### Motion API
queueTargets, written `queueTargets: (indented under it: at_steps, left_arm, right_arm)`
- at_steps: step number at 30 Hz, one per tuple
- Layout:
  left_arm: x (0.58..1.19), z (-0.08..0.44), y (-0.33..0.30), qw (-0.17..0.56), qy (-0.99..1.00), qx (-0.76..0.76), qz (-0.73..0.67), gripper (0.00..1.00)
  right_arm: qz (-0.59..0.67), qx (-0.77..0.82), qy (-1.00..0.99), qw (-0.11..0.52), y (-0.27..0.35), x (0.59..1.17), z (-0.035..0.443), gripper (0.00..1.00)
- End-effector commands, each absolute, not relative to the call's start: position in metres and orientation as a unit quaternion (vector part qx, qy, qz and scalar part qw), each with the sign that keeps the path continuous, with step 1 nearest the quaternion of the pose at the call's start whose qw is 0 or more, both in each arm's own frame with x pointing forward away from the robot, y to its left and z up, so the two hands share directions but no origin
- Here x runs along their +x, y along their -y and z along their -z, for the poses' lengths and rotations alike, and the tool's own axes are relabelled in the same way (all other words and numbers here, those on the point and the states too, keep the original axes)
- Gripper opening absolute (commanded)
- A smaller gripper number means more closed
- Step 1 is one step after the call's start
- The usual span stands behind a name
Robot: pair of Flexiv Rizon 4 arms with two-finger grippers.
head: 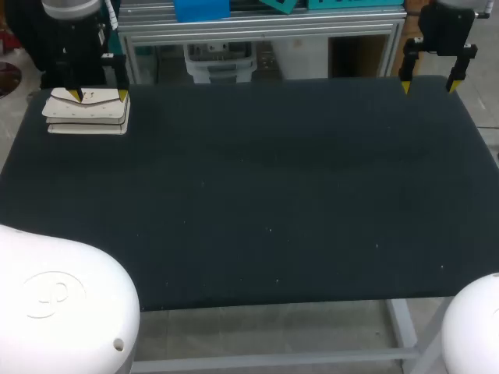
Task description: Pick up the bag, open it, inspect its contents, close it, and place it on the opposite side
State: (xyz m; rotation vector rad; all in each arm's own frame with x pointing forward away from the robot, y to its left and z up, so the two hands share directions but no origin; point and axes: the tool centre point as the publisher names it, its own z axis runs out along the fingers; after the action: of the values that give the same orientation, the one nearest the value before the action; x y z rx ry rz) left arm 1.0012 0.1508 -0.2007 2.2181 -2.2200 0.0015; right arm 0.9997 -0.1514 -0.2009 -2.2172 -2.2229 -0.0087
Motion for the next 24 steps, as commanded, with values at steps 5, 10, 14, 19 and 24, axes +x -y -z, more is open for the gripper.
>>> queueTargets:
  at_steps: [5, 10, 14, 19, 24]
  left_arm:
    - [1.001, 0.2, -0.15, 0.001, 0.707, 0.707, 0.0, 1.0]
    - [1.001, 0.2, -0.15, 0.001, 0.707, 0.707, 0.0, 1.0]
    - [1.001, 0.201, -0.15, 0.003, 0.713, 0.701, -0.005, 1.0]
    - [1.0, 0.207, -0.158, 0.019, 0.727, 0.686, -0.028, 1.0]
    - [1.005, 0.217, -0.179, 0.045, 0.732, 0.677, -0.061, 1.0]
  right_arm:
    - [0.001, -0.706, 0.708, 0.001, 0.151, 1.0, 0.2, 1.0]
    - [0.001, -0.706, 0.708, 0.001, 0.151, 1.0, 0.2, 1.0]
    - [0.001, -0.706, 0.708, 0.001, 0.151, 1.0, 0.2, 1.0]
    - [0.069, -0.629, 0.773, -0.042, 0.131, 0.999, 0.199, 1.0]
    - [0.088, -0.547, 0.827, -0.099, 0.112, 0.988, 0.201, 1.0]
